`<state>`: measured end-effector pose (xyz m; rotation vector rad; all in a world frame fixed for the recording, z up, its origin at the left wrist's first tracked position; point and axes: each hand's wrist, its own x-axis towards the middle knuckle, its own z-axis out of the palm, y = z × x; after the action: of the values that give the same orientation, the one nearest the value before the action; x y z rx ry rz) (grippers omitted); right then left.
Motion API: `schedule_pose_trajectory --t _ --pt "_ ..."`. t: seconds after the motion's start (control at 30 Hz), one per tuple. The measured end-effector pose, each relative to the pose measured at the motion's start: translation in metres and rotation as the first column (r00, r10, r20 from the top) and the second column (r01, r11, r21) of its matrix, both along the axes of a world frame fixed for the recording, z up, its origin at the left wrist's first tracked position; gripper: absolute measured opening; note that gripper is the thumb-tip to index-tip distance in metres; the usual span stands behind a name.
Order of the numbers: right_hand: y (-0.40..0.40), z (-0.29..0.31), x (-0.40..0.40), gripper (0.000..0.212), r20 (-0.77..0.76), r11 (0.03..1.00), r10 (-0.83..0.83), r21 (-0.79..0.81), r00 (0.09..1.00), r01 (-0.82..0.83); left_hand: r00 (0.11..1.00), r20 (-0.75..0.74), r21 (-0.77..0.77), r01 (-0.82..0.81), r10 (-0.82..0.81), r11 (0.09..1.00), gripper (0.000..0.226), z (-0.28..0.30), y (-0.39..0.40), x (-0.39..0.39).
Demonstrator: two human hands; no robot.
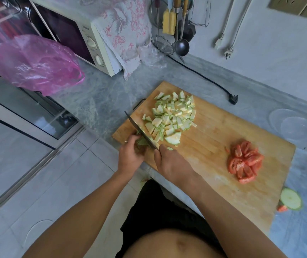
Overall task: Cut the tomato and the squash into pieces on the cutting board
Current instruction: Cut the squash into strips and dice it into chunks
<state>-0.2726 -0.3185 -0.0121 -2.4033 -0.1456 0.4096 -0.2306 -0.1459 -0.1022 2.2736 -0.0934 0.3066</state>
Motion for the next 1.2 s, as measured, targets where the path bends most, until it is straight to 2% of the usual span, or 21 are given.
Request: schedule_pose_trajectory --t 0.1,0.23,0.33,0.4,0.63,0.77,1.03,1.2 --pt "-0.002 -0.003 0.004 0.031 -0.028 0.999 -0.020 0.039 0.999 0.021 1.000 -0.007 0.005 0.001 -0.001 1.000 0.043 0.003 0.001 0.000" --pt "-0.026 0.006 0.015 0.037 -0.147 0.987 -0.063 0.140 0.987 0.084 0.999 -0.008 -0.016 0.031 -0.031 0.999 0.040 0.008 -0.003 -0.003" --pt "-0.036 0.008 0.017 0.038 -0.313 0.940 -0.138 0.257 0.940 0.223 0.997 -0.060 -0.010 0.040 -0.040 0.999 0.041 0.006 -0.002 0.000" --pt "-0.038 0.009 0.014 0.037 -0.340 0.924 -0.154 0.283 0.928 0.257 0.995 -0.090 -0.007 0.032 -0.033 0.999 0.042 0.006 -0.002 0.002" --pt "-0.035 0.029 0.000 0.040 -0.130 0.964 -0.084 0.239 0.988 0.113 0.992 -0.015 0.017 0.122 -0.122 0.992 0.038 0.009 0.011 0.001" --pt "-0.030 0.037 -0.007 0.041 -0.053 0.972 -0.069 0.223 0.996 0.079 1.000 0.003 -0.025 0.031 -0.031 0.999 0.038 0.007 0.003 0.000" --pt "-0.019 0.029 -0.013 0.037 0.015 0.989 -0.035 0.142 0.999 0.032 0.996 -0.054 -0.119 -0.081 0.075 0.990 0.043 0.011 -0.006 -0.005" --pt "-0.018 0.028 -0.014 0.037 0.023 0.991 -0.027 0.131 0.999 0.023 0.997 -0.021 -0.086 -0.077 0.075 0.993 0.044 0.014 -0.007 -0.004"
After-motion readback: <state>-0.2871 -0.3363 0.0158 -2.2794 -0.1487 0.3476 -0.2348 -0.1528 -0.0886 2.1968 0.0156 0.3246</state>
